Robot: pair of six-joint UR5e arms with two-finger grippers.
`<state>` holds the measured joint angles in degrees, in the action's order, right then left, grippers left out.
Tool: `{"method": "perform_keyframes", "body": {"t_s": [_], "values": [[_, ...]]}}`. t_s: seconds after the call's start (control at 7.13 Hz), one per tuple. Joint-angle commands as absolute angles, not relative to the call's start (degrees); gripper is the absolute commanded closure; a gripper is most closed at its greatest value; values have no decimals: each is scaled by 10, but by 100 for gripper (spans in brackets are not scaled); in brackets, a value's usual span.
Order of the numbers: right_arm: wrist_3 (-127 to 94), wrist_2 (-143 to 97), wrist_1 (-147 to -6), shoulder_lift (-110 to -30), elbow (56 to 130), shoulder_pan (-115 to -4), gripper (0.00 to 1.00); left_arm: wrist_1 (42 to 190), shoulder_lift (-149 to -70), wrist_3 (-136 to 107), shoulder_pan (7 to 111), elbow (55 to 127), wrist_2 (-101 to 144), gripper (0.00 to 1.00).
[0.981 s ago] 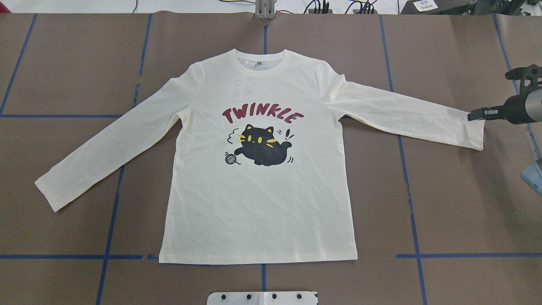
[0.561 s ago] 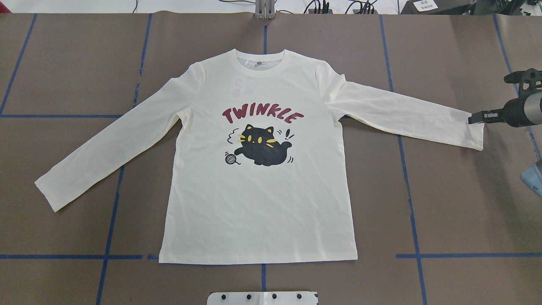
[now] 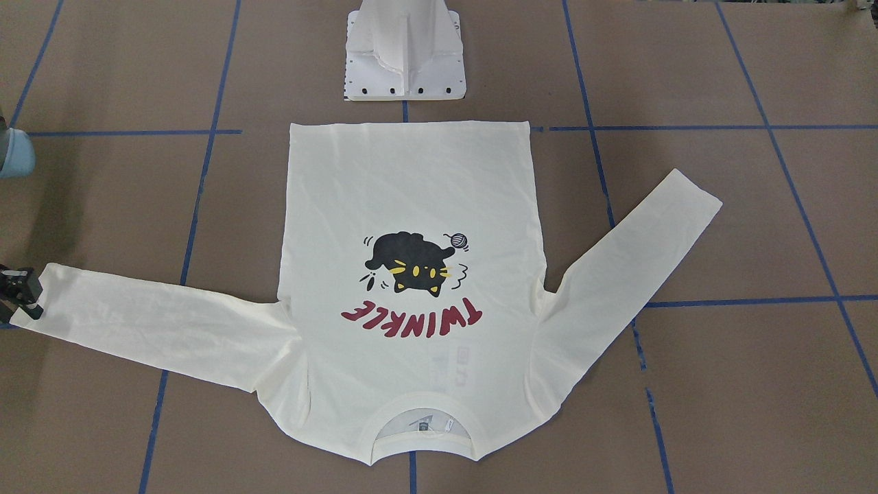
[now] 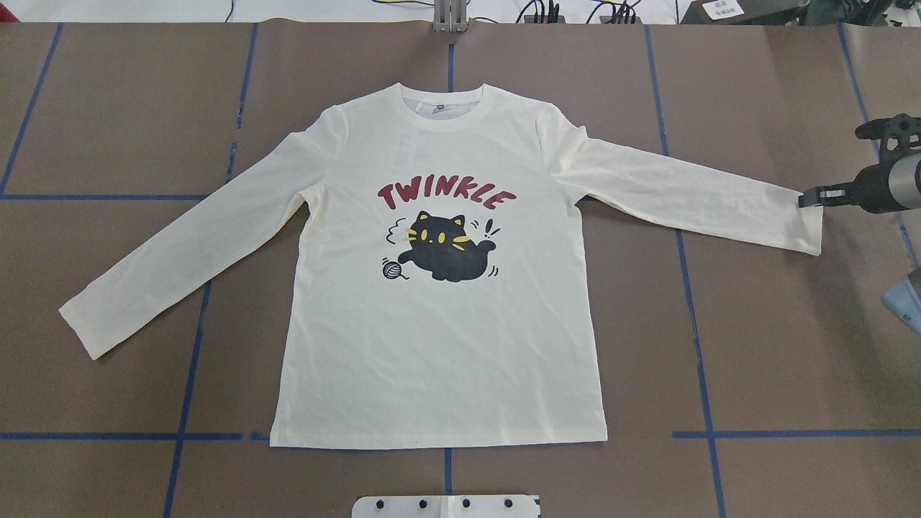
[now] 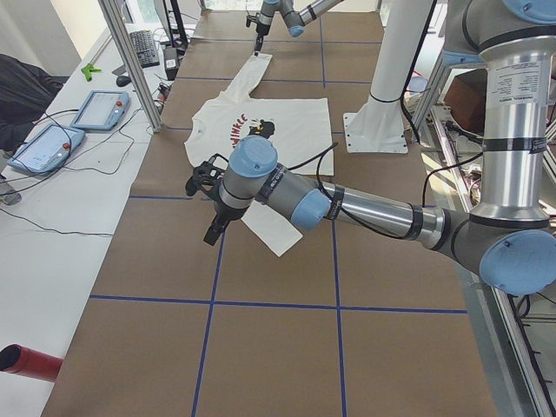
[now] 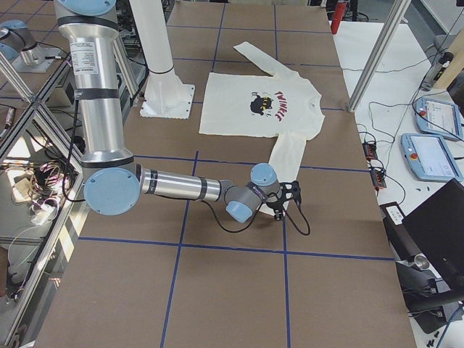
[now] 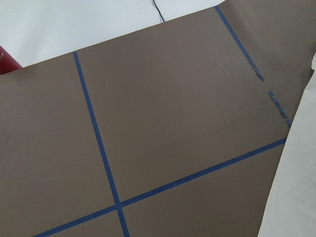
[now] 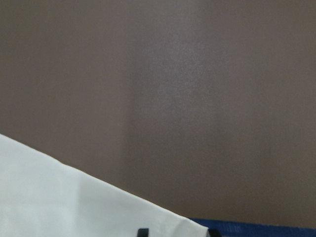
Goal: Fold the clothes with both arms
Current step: 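Lower the right gripper to the cuff of the sleeve nearest it and grasp, then lift the grasped sleeve and carry it across the shirt body with the right gripper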
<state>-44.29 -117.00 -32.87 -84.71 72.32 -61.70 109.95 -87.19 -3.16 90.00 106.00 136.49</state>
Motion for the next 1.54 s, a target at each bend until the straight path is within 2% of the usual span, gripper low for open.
{"method": "perform_keyframes", "body": {"t_s": [0.0,0.42,0.84,0.98,1.26,1.4], "values": [[-444,-1170,-329,-845,723,-617,100,1100,-872,-32,900,1060,1365,0],[-452,-1177,-371,-841,791,-620,100,1100,-872,-31,900,1059,1365,0],[-555,-1155,-614,-818,1002,-595,100,1100,-872,-32,900,1058,1365,0],[-596,-1112,-719,-753,1036,-558,100,1100,-872,-32,900,1057,1365,0],[-693,-1011,-969,-535,1027,-473,100,1100,-873,-32,899,1056,1365,0],[-730,-999,-993,-469,1000,-452,100,1100,-873,-32,900,1055,1365,0]]}}
